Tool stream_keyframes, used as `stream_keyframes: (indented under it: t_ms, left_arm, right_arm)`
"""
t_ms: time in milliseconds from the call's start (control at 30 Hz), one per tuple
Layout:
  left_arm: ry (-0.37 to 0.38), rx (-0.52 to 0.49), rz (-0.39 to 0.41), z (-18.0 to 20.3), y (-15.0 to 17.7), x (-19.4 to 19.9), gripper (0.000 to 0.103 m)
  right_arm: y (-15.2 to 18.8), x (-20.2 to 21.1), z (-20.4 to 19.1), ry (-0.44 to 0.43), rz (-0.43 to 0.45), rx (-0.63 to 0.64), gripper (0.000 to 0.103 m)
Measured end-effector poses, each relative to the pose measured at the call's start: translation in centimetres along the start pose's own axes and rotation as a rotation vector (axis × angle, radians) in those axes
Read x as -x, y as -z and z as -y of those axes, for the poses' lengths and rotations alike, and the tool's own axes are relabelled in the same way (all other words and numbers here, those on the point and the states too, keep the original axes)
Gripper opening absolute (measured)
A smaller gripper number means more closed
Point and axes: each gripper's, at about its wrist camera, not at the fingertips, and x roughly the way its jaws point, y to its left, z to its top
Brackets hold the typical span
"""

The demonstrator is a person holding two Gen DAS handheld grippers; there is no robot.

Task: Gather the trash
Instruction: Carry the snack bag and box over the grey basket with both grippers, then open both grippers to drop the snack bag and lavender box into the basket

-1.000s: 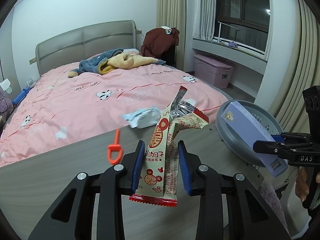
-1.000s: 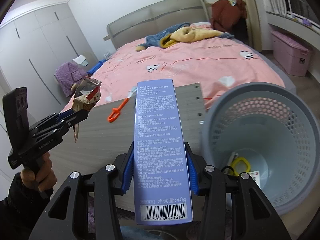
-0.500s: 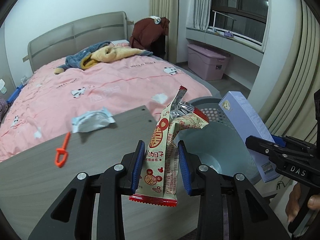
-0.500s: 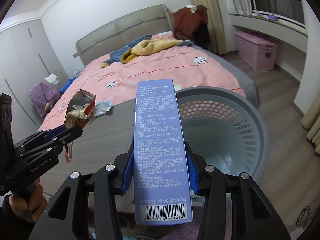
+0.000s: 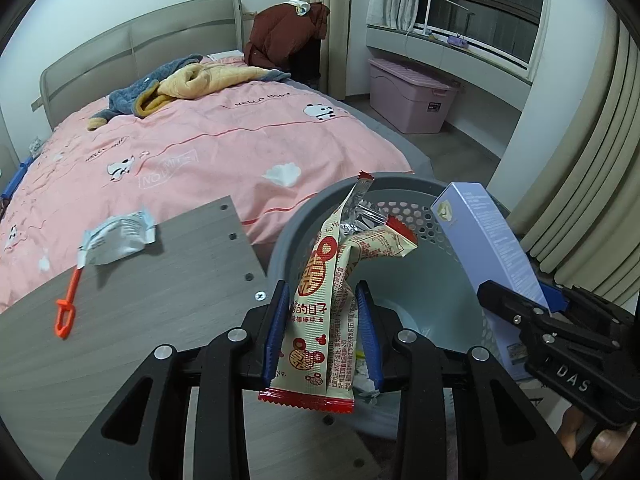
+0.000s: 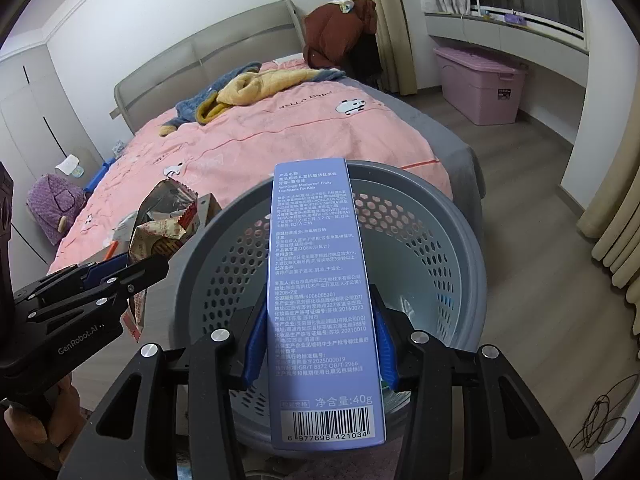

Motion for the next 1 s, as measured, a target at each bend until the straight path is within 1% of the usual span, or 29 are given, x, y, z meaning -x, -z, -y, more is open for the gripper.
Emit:
stream_keyframes:
  t_ms: [233, 333, 400, 433, 467, 600, 1000]
  left_arm:
    - [-0.013, -0.009, -0.009, 1.0, -0.8, -0.9, 0.033]
    - [-0.015, -0.014, -0.014, 1.3, -0.9, -0.9, 0.036]
    - [-0.017, -0.014, -0.015, 1.4, -0.9, -0.8, 0.046]
    - [-0.017, -0.014, -0.012, 1.4, -1.0, -0.7, 0.053]
    - [-0.018, -0.015, -0.004, 1.4, -0.9, -0.5, 0.057]
    - [-0.026, -0.024, 0.009, 1.8, -0.8, 0.0, 0.064]
    - [-0.043, -0.005, -0.003, 1.3, -0.3, 0.4, 0.065]
  right_arm:
    - [-0.5, -0.9, 0.7, -0.001, -0.013, -0.007, 0.044]
    - [-0.6, -0.9, 1.0, -0.001, -0.013, -0.012, 0.046]
    - [-0.6, -0.6, 1.1, -0.004, -0.004, -0.013, 0.057]
    - [-0.7, -0.4, 1.1, -0.005, 0.005, -0.014, 0.066]
    - [-0.7, 0.0, 1.1, 0.000, 0.023, -0.013, 0.068]
    - [-0.6, 0.5, 1.1, 0.008, 0.037, -0.008, 0.068]
    - [0.0, 0.7, 0.9, 0.013, 0.028, -0.014, 0.068]
